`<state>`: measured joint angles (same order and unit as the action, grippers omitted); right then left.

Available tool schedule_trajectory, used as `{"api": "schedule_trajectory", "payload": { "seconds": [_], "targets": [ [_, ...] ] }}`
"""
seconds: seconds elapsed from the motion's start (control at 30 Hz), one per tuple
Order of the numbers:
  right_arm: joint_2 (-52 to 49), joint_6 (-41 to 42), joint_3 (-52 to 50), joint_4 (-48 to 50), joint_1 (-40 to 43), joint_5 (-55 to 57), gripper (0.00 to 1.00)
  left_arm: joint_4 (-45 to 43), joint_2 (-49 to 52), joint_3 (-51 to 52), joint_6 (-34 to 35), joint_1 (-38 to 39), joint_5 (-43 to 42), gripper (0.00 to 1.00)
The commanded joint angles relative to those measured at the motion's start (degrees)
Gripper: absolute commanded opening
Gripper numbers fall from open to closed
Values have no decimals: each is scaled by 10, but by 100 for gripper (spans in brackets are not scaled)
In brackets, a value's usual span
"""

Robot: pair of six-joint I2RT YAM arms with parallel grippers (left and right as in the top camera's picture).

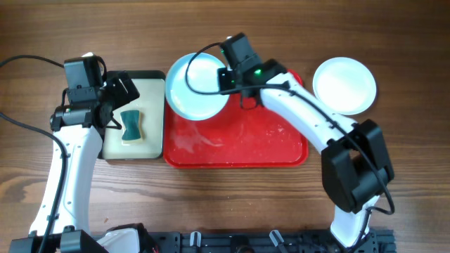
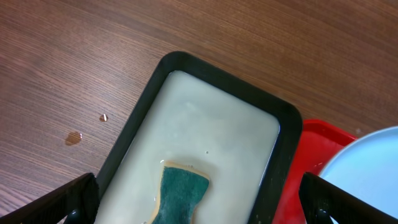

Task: Clean dirty plates on tray and stack at the side
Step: 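Lift the light-blue plate with the right gripper and carry it leftward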

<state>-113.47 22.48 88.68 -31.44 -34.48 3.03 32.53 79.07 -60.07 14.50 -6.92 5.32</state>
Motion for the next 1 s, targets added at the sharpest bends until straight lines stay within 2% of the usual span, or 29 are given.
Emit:
{"api": "schedule_trajectory", "payload": {
  "seconds": [0.0, 0.2, 0.43, 0.73, 0.97],
  "targets": [
    [13, 2, 13, 43, -44, 75, 4, -2, -3, -6, 9, -3, 6, 100],
    [13, -2, 12, 134, -93, 111, 4, -2, -3, -6, 9, -3, 6, 100],
    [13, -165, 12, 245, -132, 127, 4, -2, -3, -6, 9, -3, 5, 100],
    [8, -259, 12, 303, -147, 124, 4, -2, -3, -6, 9, -3, 5, 100],
    [-30, -365, 12, 347, -166, 142, 4, -2, -3, -6, 9, -3, 5, 100]
  ]
}}
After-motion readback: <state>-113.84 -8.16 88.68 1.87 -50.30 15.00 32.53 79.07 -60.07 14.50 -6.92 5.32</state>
